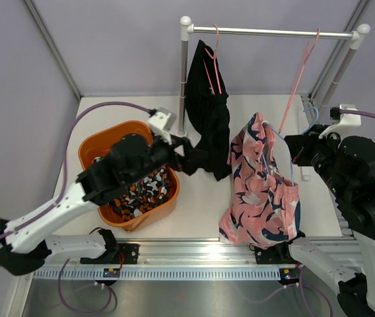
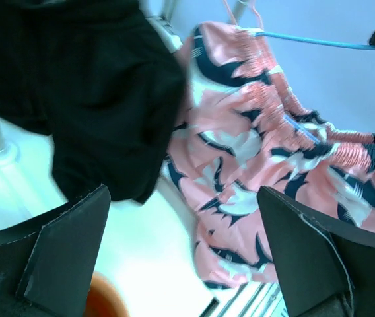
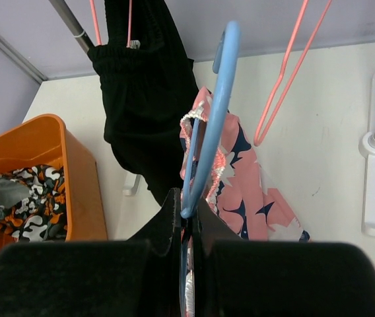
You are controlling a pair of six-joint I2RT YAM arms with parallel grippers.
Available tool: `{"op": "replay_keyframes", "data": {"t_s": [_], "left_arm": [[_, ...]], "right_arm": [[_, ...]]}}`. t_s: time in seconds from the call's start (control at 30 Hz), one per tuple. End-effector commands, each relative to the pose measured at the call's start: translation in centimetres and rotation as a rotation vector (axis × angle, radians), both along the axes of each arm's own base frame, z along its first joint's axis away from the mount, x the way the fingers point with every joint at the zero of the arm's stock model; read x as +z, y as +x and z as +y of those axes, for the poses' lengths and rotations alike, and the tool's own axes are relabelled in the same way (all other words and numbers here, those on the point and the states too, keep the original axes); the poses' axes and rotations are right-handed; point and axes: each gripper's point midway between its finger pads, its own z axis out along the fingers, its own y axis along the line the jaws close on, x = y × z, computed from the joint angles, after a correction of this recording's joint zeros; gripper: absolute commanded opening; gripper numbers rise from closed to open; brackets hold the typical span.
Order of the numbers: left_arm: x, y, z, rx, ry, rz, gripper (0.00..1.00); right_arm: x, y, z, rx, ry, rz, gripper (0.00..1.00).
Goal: Remove the shorts from the hanger
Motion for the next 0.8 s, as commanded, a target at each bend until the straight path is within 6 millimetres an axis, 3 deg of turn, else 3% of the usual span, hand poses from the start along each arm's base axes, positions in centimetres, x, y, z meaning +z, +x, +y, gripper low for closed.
{"op": "replay_keyframes", "data": {"t_s": [0.0,0.17,0.2,0.3,0.37,0.4,0.47,0.57,0.77], "left_arm": [[2.8,2.4,-3.4,0.116,-0.051,-0.094,0.99],[2.6,3.0,-9.6,0.073,-0.065,-0.11,0.99],[3.5,3.0,-10.3,0.072,-0.081,-0.12,0.99],[3.0,3.6,-12.9,0.078,-0.08,-0.121,0.99],[3.1,3.7,-13.9,0.081,-0.107,-0.125,0.99],[2.0,4.0,-14.6,0.085,-0.087,-0.116,0.99],[2.7,4.4,-15.5,0.092,-0.121,-0.125,0.99],[2.3,4.9,-17.3,0.09,-0.113,-0.126,0.99],[0.4,6.1,-20.1,0.101,-0.081,-0.122,0.99]], "right_arm": [[1.0,-0.7,0.4,0.035,0.018,-0.023,0.0],[0.9,-1.2,0.3,0.038,0.016,-0.011,0.0],[0.8,-1.3,0.3,0.04,0.015,-0.008,0.0],[0.5,-1.4,0.3,0.042,0.013,0.004,0.0],[0.2,-1.4,0.3,0.042,0.009,0.013,0.0],[0.2,-1.4,0.3,0.041,0.008,0.014,0.0],[0.0,-1.5,0.4,0.047,0.011,0.018,0.0],[0.0,-1.7,0.4,0.051,0.017,0.02,0.0],[0.2,-2.3,0.2,0.055,0.022,0.013,0.0]]}}
